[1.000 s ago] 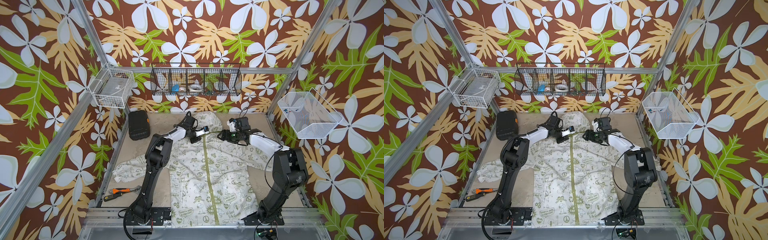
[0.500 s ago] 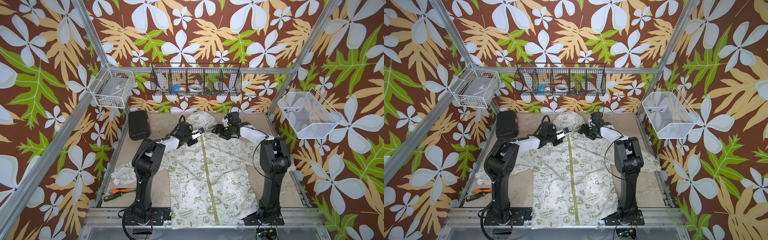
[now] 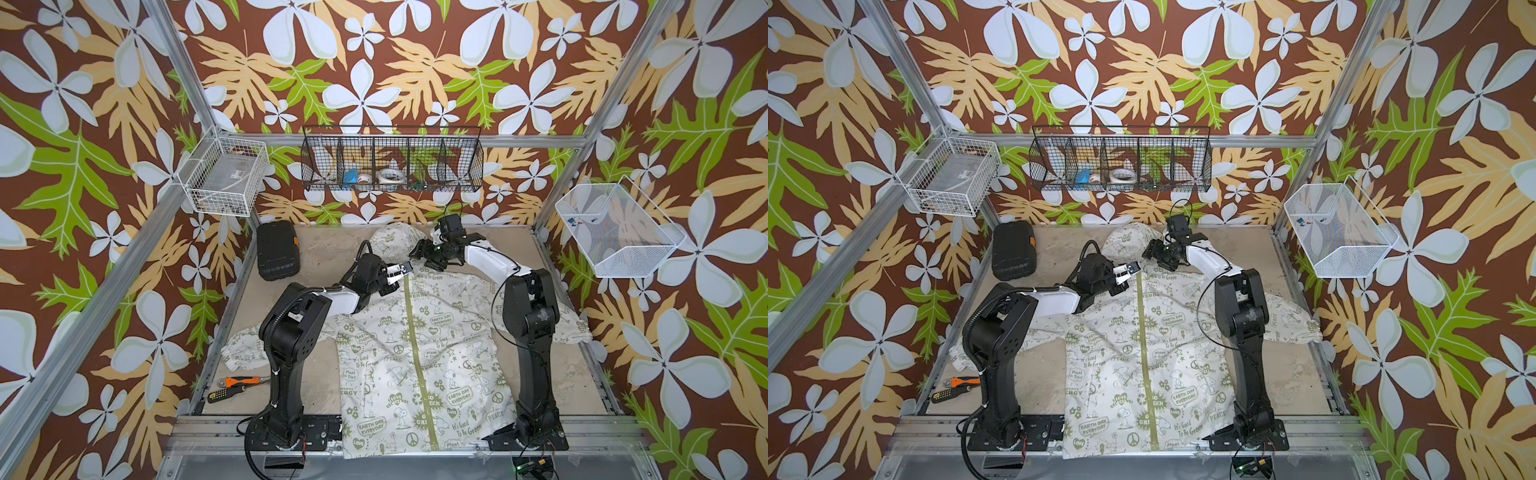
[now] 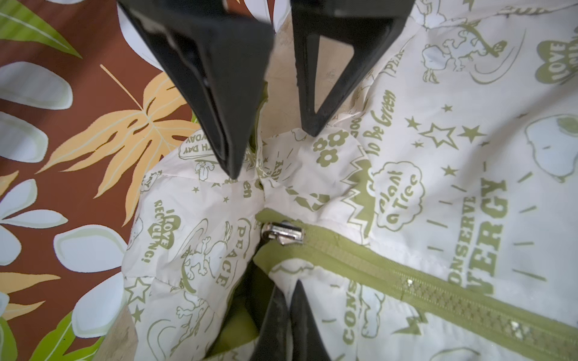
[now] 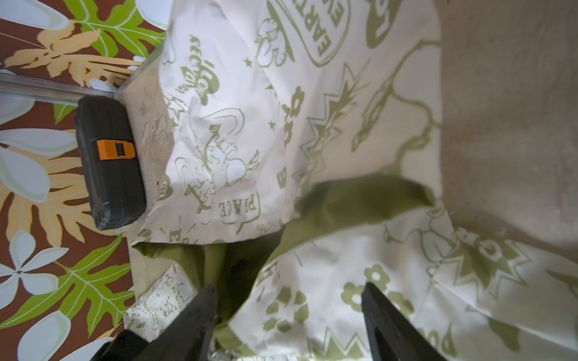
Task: Unzip the jacket
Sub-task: Flatten out the jacket at the center of the board.
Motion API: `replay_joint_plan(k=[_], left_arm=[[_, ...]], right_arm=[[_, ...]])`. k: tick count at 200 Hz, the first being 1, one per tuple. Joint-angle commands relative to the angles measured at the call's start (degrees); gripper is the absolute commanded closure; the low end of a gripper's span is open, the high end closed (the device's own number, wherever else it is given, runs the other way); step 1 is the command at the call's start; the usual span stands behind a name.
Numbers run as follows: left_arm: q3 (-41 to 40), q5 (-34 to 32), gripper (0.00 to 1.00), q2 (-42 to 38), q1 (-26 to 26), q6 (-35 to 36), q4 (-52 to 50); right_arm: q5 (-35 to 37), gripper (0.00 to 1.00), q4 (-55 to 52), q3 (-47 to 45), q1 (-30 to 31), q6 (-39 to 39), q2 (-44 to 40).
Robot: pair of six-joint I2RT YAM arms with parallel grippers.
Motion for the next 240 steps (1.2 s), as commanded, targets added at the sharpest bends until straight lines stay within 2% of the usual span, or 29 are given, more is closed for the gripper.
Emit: replay_joint_plan(k=[1,59,98,181,214,240], left_arm=[[-0.4,-1.0,1.00,-0.6,-0.5,-0.1,4.5],[-2.3,-2.4,1.00,-0.6,-1.2,2.1,6.1],[-3.8,-5.0,1.00,-0.7,-1.7,3.9,8.7],[-4.7,-8.0,1.00,-0.1,-2.8,5.6,12.3],[-4.3,-9.3,1.00,0.7,-3.0,6.0,13.0],[-3.9,-11.4,1.00,1.4,-3.0,5.4,14.0]], right_arm=[[0.4,0.29,-2.9,1.7,0.4,-1.1,1.7],[-0.5,0.27,-5.0,4.3,0.5,-2.4,2.5],[-3.5,0.26,-8.5,8.8,0.8,-6.5,3.7],[-5.9,0.36,-9.6,7.3,2.3,-8.4,5.0],[-6.2,0.48,-9.3,6.1,2.3,-9.0,4.0],[-7.2,0.75,-8.1,3.9,2.3,-8.8,3.2]])
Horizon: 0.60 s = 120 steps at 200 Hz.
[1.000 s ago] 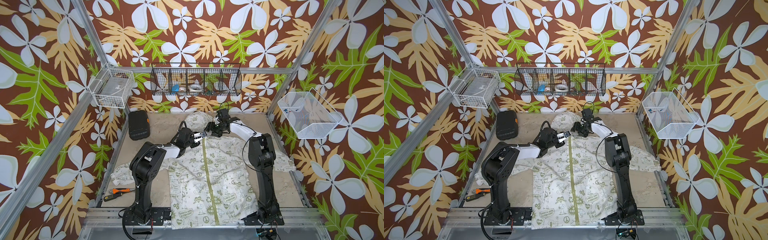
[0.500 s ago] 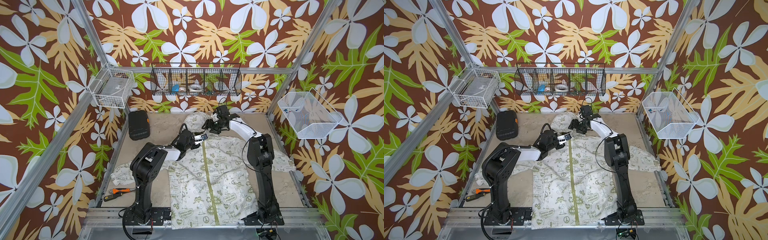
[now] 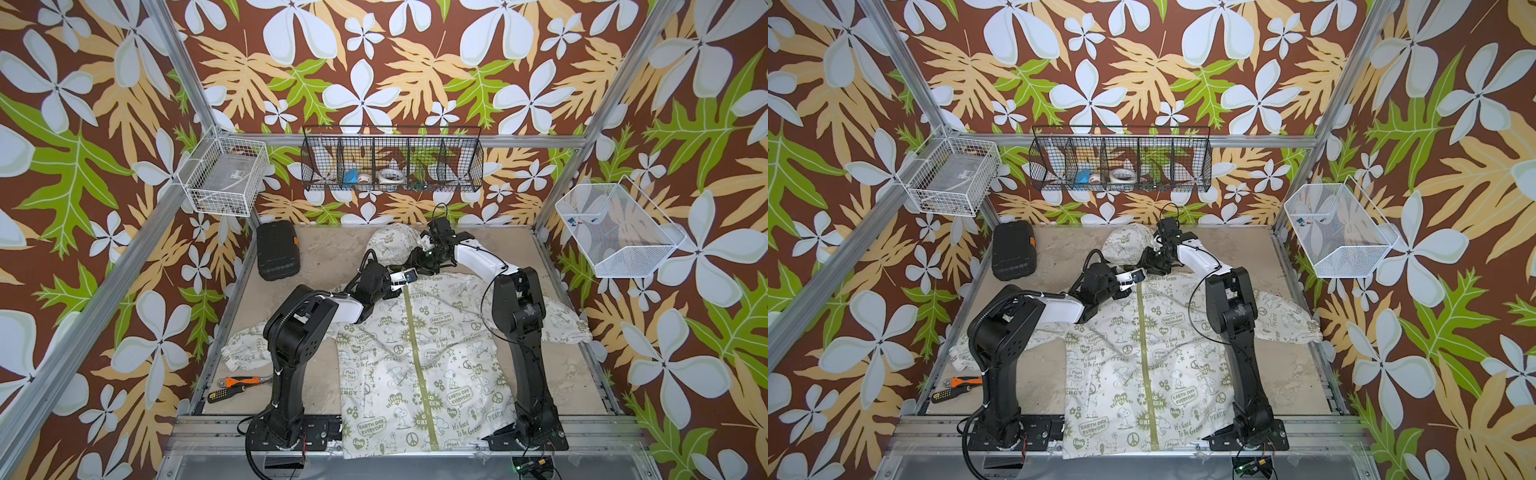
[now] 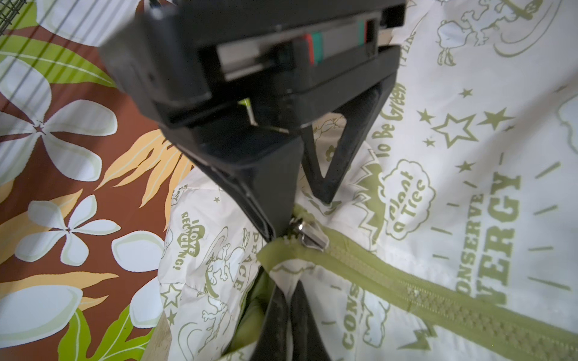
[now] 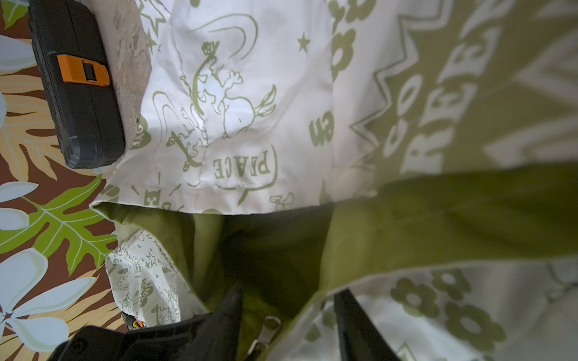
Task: Unzip the jacket
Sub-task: Flatten out the jacket at the center of the board.
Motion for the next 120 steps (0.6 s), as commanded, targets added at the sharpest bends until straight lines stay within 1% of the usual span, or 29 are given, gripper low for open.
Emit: replay_joint_plan(k=[1,6,7,13,19,25,26,31,38,42,45,63,64,66,67,69,85,95,103,109,113,120], left_arm=[[0.7,-2.8,1.00,0.4,0.0,-0.3,3.9],[0.7,-3.0,1.00,0.5,-0.1,-0.3,4.0],[0.7,-3.1,1.00,0.5,-0.1,-0.3,4.1],[0.7,-3.8,1.00,0.6,0.0,-0.7,4.6],[0.7,-4.4,1.00,0.6,-0.1,-1.1,5.3],[0.6,-5.5,1.00,0.5,-0.2,-1.6,5.8],[0.6,-5.8,0.99,0.4,-0.3,-1.7,6.1],[0.3,-7.1,0.90,0.3,-0.4,-2.6,8.0],[-0.8,-9.2,0.66,0.0,-0.3,-4.5,11.9],[-1.3,-10.5,0.56,-0.1,-0.3,-5.4,14.0],[-1.6,-11.6,0.51,-0.2,-0.3,-5.9,15.5],[-2.0,-19.7,0.31,0.0,-0.6,-7.6,21.3],[-1.9,-20.2,0.27,-0.1,-0.6,-7.6,21.4],[-1.9,-21.1,0.10,-0.2,-0.7,-7.7,21.9],[-1.9,-21.5,0.05,-0.2,-0.7,-7.7,22.1],[-1.9,-22.4,0.02,-0.3,-0.8,-7.8,22.4],[-1.8,-28.3,0.00,-1.9,-0.8,-11.1,21.9],[-1.8,-29.9,0.00,-4.0,-0.8,-14.3,19.4],[-1.6,-31.4,0.00,-6.0,-0.8,-18.6,16.0],[-0.8,-32.4,0.00,-7.8,-0.8,-22.6,12.4],[0.2,-32.1,0.00,-9.0,-0.7,-25.7,7.7],[3.1,-28.9,0.00,-10.9,-0.4,-31.2,-2.7]], right_arm=[[-1.3,0.76,0.0,-1.5,0.1,-0.4,-1.0],[-1.4,0.83,0.2,-2.0,0.1,-0.2,-1.1],[-1.4,0.85,0.3,-2.2,0.1,-0.2,-1.2],[-1.4,0.91,0.6,-2.7,0.1,0.0,-1.4],[-1.3,0.99,1.2,-3.4,0.1,0.4,-1.8],[-1.0,1.00,1.8,-4.2,0.1,0.8,-2.3],[-0.9,1.00,1.9,-4.4,0.1,0.8,-2.4],[-0.5,1.00,2.7,-5.2,0.1,1.2,-2.9],[0.1,1.00,4.0,-6.5,0.1,1.9,-3.7],[0.5,1.00,4.6,-7.1,0.1,2.3,-4.1],[0.7,1.00,5.0,-7.4,0.1,2.6,-4.4],[2.3,1.00,7.8,-9.2,0.0,4.4,-5.8],[2.3,1.00,8.1,-9.4,0.0,4.4,-5.9],[2.4,1.00,8.7,-9.7,0.0,4.8,-6.1],[2.4,1.00,9.0,-9.9,0.0,4.9,-6.2],[2.6,1.00,9.6,-10.3,0.0,5.2,-6.5],[2.9,1.00,16.3,-14.5,0.0,8.0,-8.7],[3.6,1.00,20.8,-17.8,0.1,9.7,-10.4],[3.9,1.00,24.8,-20.4,0.1,10.7,-11.6],[4.6,1.00,26.9,-22.0,0.1,11.5,-12.4],[4.9,1.00,28.2,-22.9,0.1,11.7,-12.7],[5.0,1.00,30.7,-24.6,0.1,12.3,-13.5]])
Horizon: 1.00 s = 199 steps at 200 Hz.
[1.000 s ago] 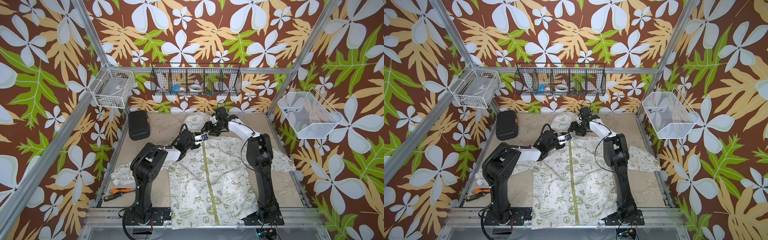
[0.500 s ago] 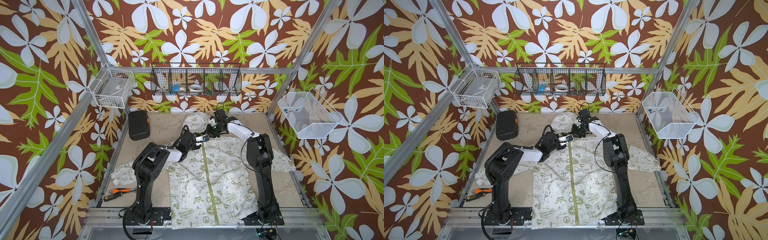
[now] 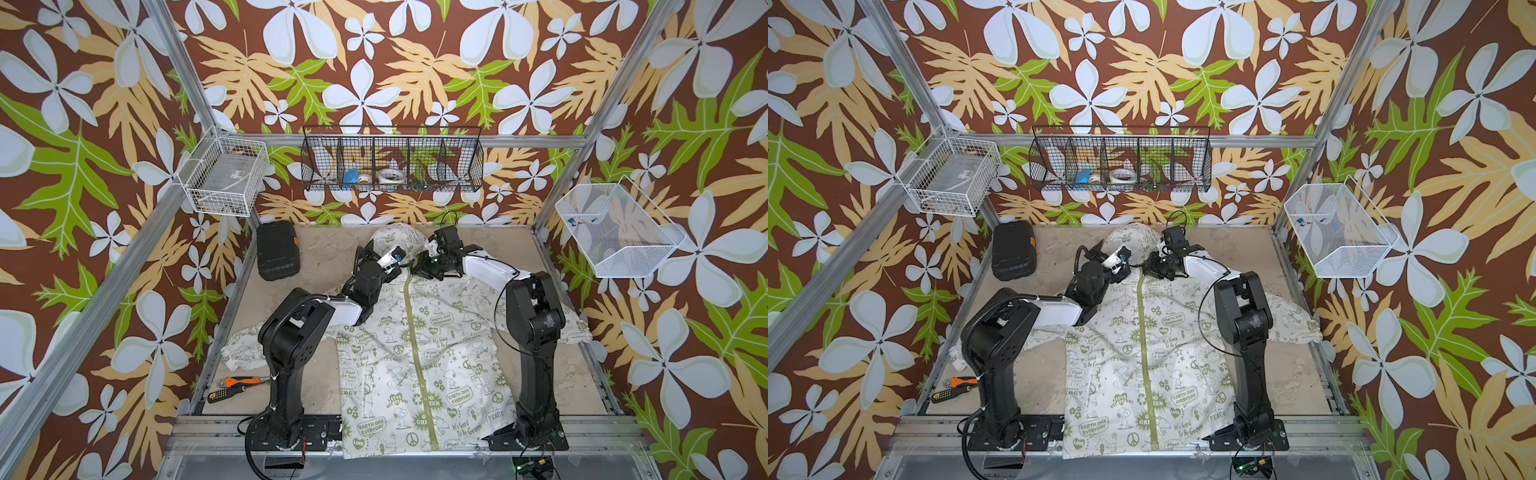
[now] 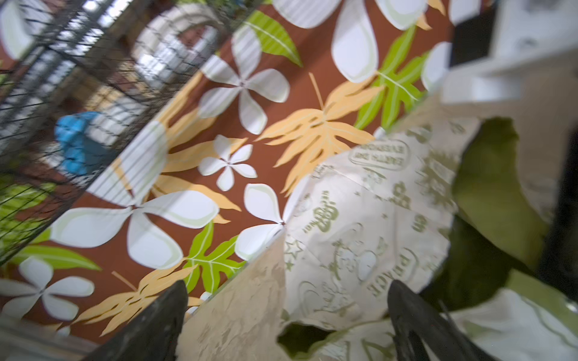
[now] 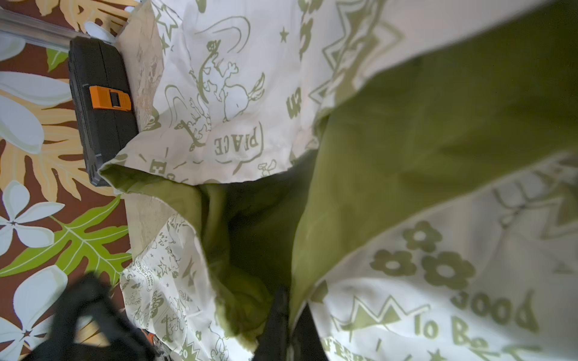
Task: Unzip the jacket
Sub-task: Flatten out the jacket at the center of the board.
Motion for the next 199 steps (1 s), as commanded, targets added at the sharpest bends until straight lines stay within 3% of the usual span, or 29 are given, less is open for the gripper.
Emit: replay_joint_plan(k=[1,11,36,56,77,102,152,199], left_arm=[[5.0,-2.5,0.00,-5.3,0.4,-18.2,-16.8],[9.7,2.3,0.00,-7.2,1.4,-28.4,-29.8],[17.5,11.4,0.04,-9.3,3.9,-53.9,-48.6],[21.8,16.0,0.13,-8.6,4.1,-68.1,-59.8],[24.4,25.7,0.16,-5.5,4.3,-79.2,-65.7],[27.9,36.7,0.16,0.1,4.2,-85.8,-67.4],[36.0,43.7,0.12,8.8,4.3,-89.5,-70.3],[34.2,47.4,0.17,10.8,4.0,-89.3,-71.0]], right_arm=[[2.3,1.00,12.4,-4.1,0.1,4.1,-2.2],[3.1,1.00,15.6,-6.5,0.1,4.7,-3.3],[4.4,1.00,21.8,-11.0,0.3,6.0,-5.3],[5.3,1.00,26.6,-15.2,0.6,7.7,-7.2],[6.1,1.00,30.4,-18.8,1.1,8.7,-9.0],[6.0,1.00,31.7,-20.8,1.8,8.7,-9.6],[6.1,1.00,31.6,-22.2,1.8,7.5,-10.4],[6.1,1.00,30.4,-20.9,1.7,6.4,-9.4]])
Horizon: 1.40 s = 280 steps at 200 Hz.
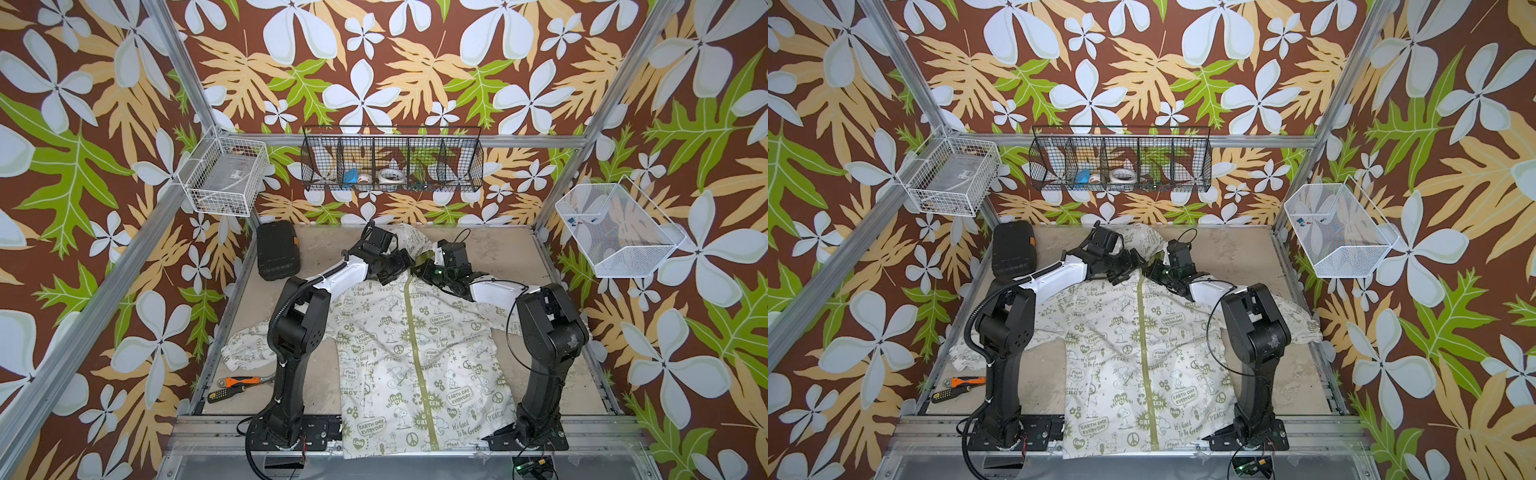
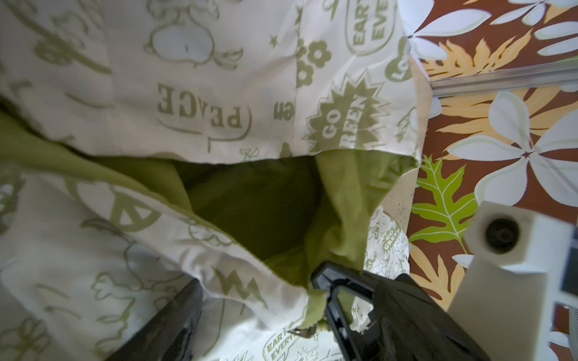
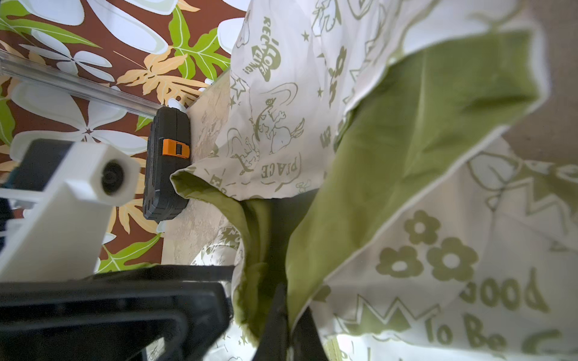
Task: Unzip the jacket
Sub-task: Flatten out the jacket at the center of the board.
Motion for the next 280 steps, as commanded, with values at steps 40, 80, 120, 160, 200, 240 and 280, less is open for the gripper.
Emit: replay_joint_plan(k=[40,80,120,160,200,240,280], left_arm=[[0.2,3.7,0.24,1.3,-0.1,0.5,-3.5],[0.6,3.8,0.41,1.1,-0.1,0.9,-3.3],[-2.0,3.5,0.49,-0.6,0.0,0.7,-1.9],[-3.7,3.1,0.26,-2.5,1.1,-1.6,0.1],[-0.7,2.2,0.15,-1.6,1.7,-3.7,-1.3],[2.8,0.1,0.18,1.7,1.7,-2.1,-6.2],[-0.6,0.5,0.29,0.9,1.8,-2.7,-4.2]], right_arm=[[0.2,1.00,-0.6,2.2,0.1,-1.4,1.7],[0.3,1.00,-1.9,3.0,0.0,-2.0,2.1],[0.6,1.00,-2.7,3.5,0.0,-2.4,2.0],[0.4,1.00,-2.8,3.0,-0.1,-2.3,1.8],[0.5,1.00,-3.1,3.4,-0.1,-2.5,1.6],[0.5,1.00,-3.2,3.9,-0.1,-2.2,1.8],[0.5,1.00,-3.8,4.7,-0.1,-2.2,2.2]])
